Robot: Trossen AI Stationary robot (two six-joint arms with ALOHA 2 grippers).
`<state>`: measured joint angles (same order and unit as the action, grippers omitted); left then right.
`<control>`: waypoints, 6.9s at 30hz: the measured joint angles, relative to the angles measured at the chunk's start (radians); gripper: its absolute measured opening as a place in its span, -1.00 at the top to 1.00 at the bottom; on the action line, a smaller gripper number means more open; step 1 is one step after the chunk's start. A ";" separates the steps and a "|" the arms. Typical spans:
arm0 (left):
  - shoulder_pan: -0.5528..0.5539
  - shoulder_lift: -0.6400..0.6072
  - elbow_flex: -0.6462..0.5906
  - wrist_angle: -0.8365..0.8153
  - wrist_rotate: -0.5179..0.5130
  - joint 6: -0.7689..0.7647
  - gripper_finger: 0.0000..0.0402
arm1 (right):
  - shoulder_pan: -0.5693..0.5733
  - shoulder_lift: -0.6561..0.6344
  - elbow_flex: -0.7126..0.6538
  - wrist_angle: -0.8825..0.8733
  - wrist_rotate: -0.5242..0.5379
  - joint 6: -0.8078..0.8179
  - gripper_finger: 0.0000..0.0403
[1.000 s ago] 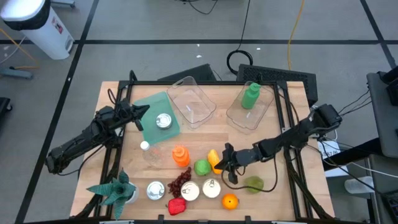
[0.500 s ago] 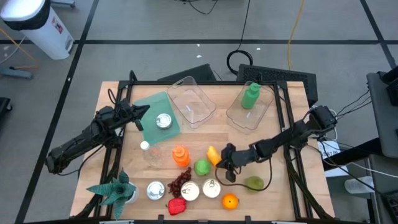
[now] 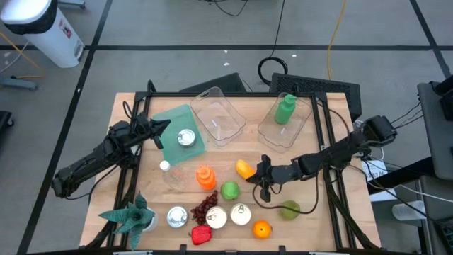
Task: Pick & Place Food Item
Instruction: Put the mango into the left transparent bin
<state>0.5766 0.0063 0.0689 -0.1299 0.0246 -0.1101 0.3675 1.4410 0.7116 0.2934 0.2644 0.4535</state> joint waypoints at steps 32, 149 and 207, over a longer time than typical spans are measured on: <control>0.000 0.000 0.000 -0.012 0.000 0.000 0.93 | -0.168 0.357 0.681 -0.974 -0.137 0.049 -0.59; 0.000 0.000 0.000 -0.015 0.001 -0.021 0.93 | -0.009 0.184 0.314 -0.833 -0.004 0.486 -0.63; 0.000 0.000 0.000 -0.015 0.001 -0.020 0.93 | -0.104 0.375 0.439 -0.674 -0.085 -0.341 -0.16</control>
<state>0.5766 0.0064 0.0692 -0.1452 0.0251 -0.1300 0.2632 1.8160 1.1511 -0.3810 0.1796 0.1127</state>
